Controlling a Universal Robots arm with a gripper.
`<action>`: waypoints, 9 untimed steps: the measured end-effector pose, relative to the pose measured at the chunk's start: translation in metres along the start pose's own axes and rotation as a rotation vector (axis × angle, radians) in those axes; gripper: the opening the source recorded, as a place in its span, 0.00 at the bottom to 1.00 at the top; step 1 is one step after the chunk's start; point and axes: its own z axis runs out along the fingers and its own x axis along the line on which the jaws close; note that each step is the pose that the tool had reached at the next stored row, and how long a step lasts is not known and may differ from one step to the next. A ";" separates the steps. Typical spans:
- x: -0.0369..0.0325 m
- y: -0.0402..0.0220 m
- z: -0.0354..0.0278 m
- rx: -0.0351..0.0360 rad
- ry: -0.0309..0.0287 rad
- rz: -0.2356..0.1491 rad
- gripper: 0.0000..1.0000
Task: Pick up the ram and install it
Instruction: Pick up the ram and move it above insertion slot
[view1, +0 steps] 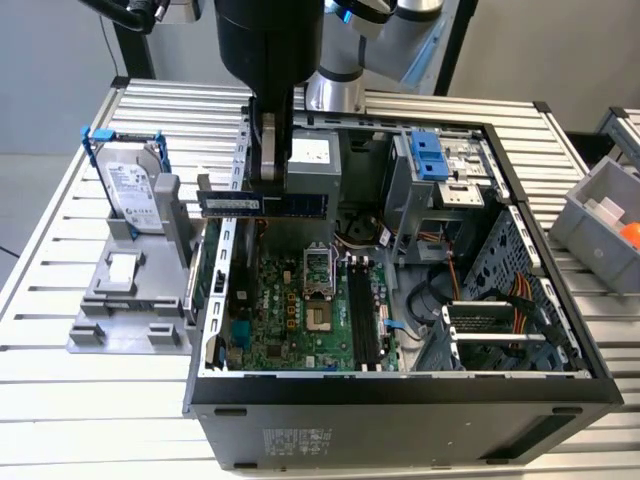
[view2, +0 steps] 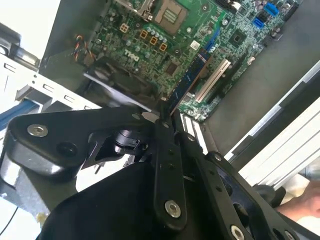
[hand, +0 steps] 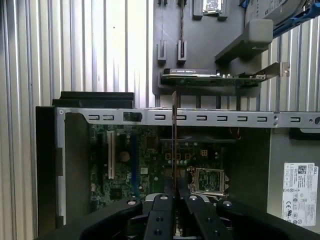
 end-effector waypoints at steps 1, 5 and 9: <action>0.0000 -0.0017 0.0000 0.0000 0.0000 0.000 0.00; -0.0001 -0.0086 -0.0001 0.0000 0.0000 0.000 0.00; -0.0002 -0.0149 -0.0001 0.0000 0.0000 0.000 0.00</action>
